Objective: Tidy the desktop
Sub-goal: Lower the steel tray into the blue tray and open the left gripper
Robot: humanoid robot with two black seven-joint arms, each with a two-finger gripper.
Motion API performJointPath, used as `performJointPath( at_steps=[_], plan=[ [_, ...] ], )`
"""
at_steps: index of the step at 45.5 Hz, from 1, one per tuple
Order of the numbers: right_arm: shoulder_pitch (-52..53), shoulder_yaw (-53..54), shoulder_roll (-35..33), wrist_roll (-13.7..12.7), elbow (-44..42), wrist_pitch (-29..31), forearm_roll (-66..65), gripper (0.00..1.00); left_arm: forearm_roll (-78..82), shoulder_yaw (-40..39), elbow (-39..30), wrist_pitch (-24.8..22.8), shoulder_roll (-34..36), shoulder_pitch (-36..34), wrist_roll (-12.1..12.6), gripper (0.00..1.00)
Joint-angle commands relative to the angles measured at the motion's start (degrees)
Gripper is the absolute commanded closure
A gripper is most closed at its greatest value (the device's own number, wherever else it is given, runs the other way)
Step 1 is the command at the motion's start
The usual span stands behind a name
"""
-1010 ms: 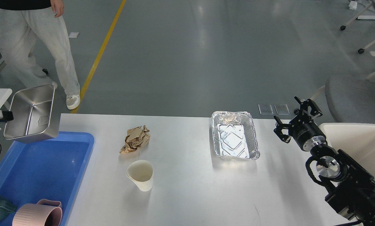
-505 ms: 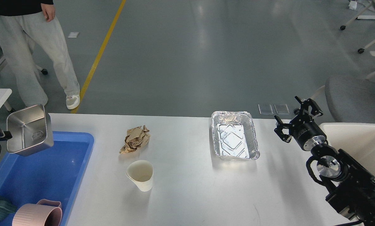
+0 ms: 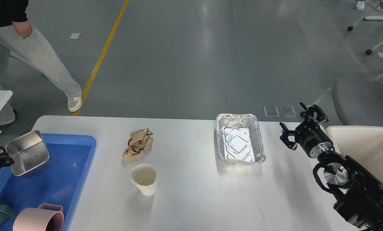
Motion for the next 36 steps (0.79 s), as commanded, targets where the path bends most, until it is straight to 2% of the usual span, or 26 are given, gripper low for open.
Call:
performJointPath(
  at_steps=[1, 13, 21, 31, 36],
  plan=[
    [-0.11, -0.14, -0.01, 0.0, 0.09, -0.03, 0.02, 0.0, -0.06, 0.54, 3.19, 2.2, -4.05, 0.7, -0.09, 1.0],
    [-0.11, -0.22, -0.45, 0.0, 0.09, -0.03, -0.07, 0.0, -0.24, 0.63, 4.34, 4.67, -8.98, 0.79, -0.26, 0.98],
    [-0.11, -0.22, -0.45, 0.0, 0.09, -0.03, 0.02, 0.0, -0.32, 0.63, 4.34, 4.67, -9.42, 0.87, -0.26, 0.92],
    [-0.2, -0.22, -0.36, 0.0, 0.09, -0.03, 0.02, 0.0, -0.85, 0.45, 4.34, 4.84, -9.33, 1.4, -0.26, 0.76],
    [-0.2, -0.22, -0.36, 0.0, 0.09, -0.03, 0.02, 0.0, -1.03, 0.36, 4.25, 4.23, -9.25, 1.4, -0.26, 0.58]
  ],
)
